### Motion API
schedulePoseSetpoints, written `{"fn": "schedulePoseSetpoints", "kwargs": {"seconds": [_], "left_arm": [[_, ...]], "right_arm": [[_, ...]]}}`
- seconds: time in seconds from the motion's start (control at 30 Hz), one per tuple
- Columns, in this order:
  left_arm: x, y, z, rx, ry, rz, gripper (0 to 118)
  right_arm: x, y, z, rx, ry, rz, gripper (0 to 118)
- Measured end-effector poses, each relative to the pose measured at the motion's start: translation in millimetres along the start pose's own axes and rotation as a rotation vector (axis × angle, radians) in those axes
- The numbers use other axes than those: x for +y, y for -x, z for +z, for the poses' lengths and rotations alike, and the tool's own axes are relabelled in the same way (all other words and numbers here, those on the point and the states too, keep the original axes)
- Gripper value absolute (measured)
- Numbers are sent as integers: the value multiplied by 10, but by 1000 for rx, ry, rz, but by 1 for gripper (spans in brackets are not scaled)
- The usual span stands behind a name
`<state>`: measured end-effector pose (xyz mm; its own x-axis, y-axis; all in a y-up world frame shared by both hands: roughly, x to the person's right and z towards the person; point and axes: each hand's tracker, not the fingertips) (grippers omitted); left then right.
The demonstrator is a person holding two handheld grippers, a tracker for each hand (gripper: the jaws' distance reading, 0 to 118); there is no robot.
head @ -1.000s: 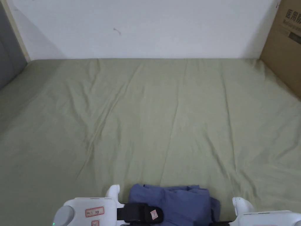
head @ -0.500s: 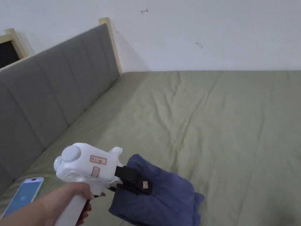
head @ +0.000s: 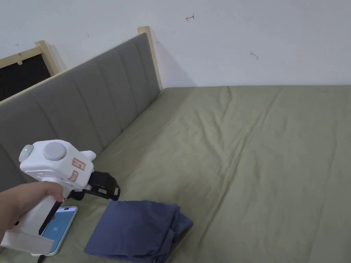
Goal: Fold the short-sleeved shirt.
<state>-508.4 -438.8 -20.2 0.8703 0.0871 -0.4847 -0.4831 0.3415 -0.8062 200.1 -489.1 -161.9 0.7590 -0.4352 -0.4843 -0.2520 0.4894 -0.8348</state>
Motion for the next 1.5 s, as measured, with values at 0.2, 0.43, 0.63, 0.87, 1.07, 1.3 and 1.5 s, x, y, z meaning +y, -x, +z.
{"fn": "schedulePoseSetpoints", "kwargs": {"seconds": [0.2, 0.43, 0.63, 0.87, 1.07, 1.3, 1.5], "left_arm": [[-355, -745, -117, -4, -75, -91, 111], [-1156, -2369, -79, -232, -237, -268, 0], [-1580, -3238, 897, -425, -726, -218, 0], [-2109, -3583, 1658, -146, -1231, -273, 0], [-2384, -3615, 1461, -45, -1263, -173, 0], [-2520, -3633, 1374, -22, -1197, -203, 0], [-2522, -3635, 1453, -58, -1214, -204, 58]], "right_arm": [[33, 39, 93, 11, -33, -3, 0], [86, 122, 352, -23, -56, 32, 0], [225, 445, 975, -150, -331, 162, 0], [122, 873, 1800, -242, -891, 280, 0], [-282, 776, 1524, -519, -1081, 292, 0], [-438, 558, 1502, -521, -1007, 236, 0], [-384, 604, 1619, -546, -1023, 243, 64]]}}
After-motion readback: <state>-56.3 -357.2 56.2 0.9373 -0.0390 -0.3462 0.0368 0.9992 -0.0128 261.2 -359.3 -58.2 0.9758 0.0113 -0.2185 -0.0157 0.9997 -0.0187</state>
